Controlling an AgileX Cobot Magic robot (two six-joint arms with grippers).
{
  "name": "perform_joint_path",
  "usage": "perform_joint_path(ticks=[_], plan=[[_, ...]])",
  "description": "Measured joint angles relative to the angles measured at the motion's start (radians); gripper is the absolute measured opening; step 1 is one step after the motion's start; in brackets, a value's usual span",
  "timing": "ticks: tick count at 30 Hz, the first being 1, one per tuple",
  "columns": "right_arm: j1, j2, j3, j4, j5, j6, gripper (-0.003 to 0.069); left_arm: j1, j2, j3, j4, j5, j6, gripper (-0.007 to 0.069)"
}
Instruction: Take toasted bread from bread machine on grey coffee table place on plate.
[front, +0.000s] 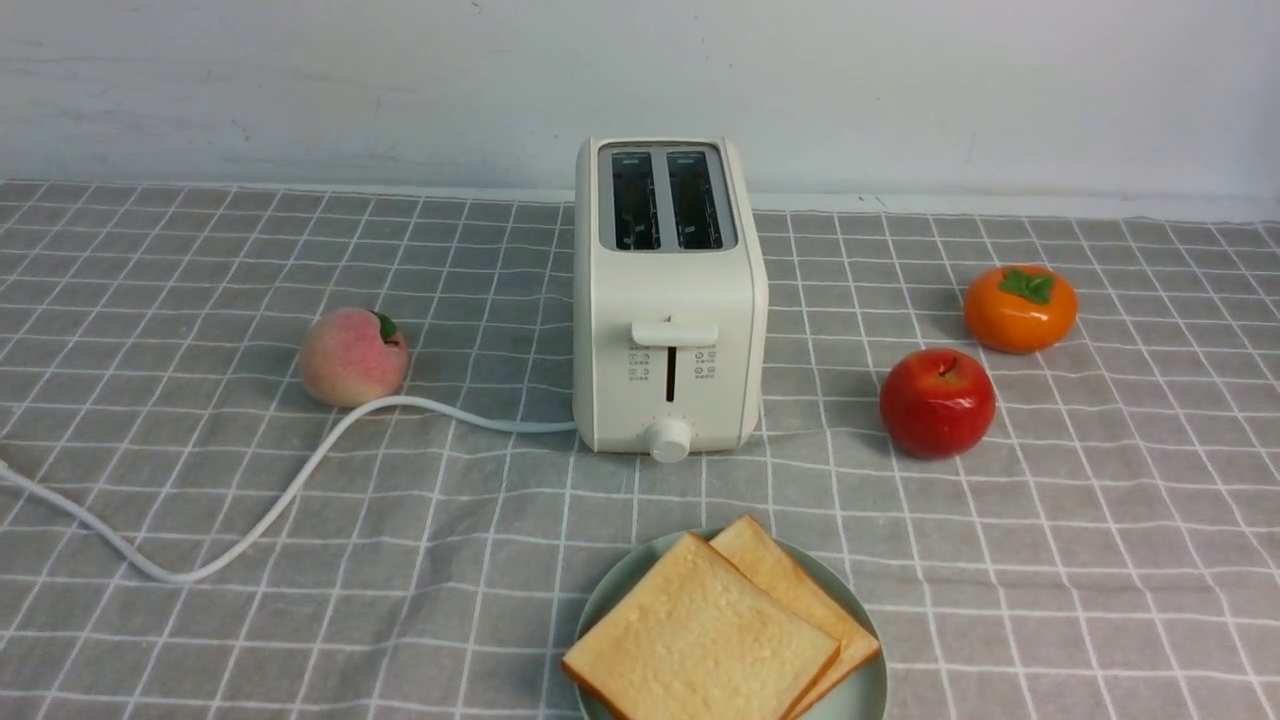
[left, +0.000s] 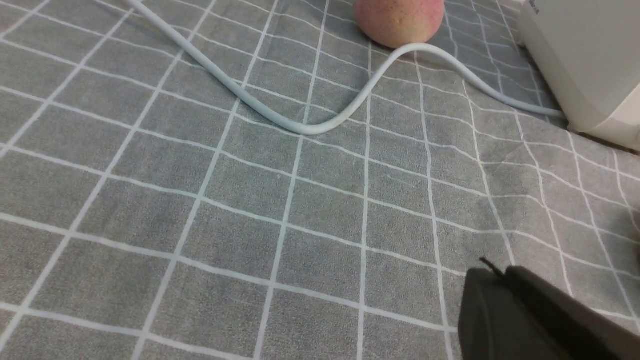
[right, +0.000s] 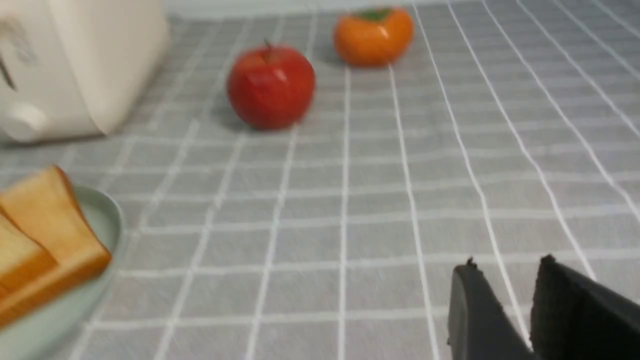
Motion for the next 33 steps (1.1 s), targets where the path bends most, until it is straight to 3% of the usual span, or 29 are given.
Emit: perform_joint_path(ticks=[33], plan=[[-0.017, 0.000, 0.001, -0.003, -0.003, -0.005, 0.0236, 0.000, 0.000, 0.000, 0.000, 0.003, 0.000, 0.0016]])
